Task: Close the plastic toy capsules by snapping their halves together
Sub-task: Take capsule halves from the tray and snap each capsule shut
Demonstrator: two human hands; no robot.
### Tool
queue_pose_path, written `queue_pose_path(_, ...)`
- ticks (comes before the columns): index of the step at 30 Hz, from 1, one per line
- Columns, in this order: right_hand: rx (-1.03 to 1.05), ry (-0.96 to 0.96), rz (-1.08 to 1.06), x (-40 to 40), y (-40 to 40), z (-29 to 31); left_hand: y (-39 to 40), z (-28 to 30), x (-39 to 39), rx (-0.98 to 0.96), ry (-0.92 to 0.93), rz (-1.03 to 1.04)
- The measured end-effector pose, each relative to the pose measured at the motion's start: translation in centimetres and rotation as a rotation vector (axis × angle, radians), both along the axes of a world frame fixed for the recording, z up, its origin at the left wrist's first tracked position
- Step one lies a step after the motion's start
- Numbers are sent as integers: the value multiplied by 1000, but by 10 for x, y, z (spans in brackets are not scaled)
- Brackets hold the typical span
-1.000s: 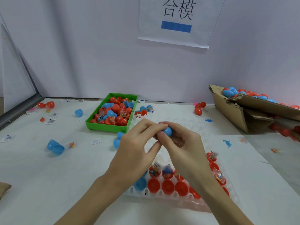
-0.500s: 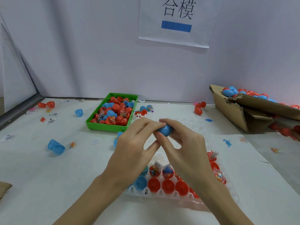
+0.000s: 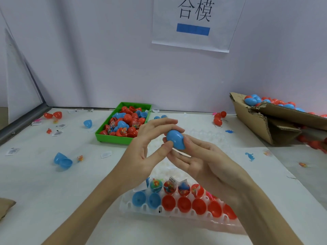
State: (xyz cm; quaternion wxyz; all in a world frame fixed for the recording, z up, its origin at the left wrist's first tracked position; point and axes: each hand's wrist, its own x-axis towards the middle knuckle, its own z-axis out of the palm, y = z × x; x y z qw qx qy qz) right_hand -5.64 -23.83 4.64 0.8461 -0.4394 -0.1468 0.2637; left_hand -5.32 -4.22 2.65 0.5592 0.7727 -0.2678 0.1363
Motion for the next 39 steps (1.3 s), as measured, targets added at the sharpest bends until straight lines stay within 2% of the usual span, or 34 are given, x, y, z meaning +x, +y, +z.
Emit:
queue_pose_path(3,61,-40,0,-2,7,-2,-3,1,-5,-2,-50,-23)
queue_pose_path(8,37,-110,1,-3,12,-2,-10,7,-12,-11,-180,83)
queue_pose_path(17,120,-95,-39,-10,23,-2,-10,15,-15,-290,16,-116)
queue_pose_path(24,51,-148,-112,-15,23,3,-8,17,-15,-288,-4,-133)
queue_pose_path(28,-14,-180,-235,-19,23,5,-10,11,-11,-266,-9,-148)
queue_pose_path(30,-122,-322,-364,-18,21,3,-7,9,-7,-214,9,-177)
queue_pose_path(33,-453,-707,-721,-13,14,-1,-5,2,-3,-172,144,-198)
queue_pose_path(36,-722,-1016,-918,-6,6,-6,-14,1,-4,-405,403,-189)
queue_pose_path(39,-897,-1176,-982,0,4,-12,-20,3,-4,-588,547,-190)
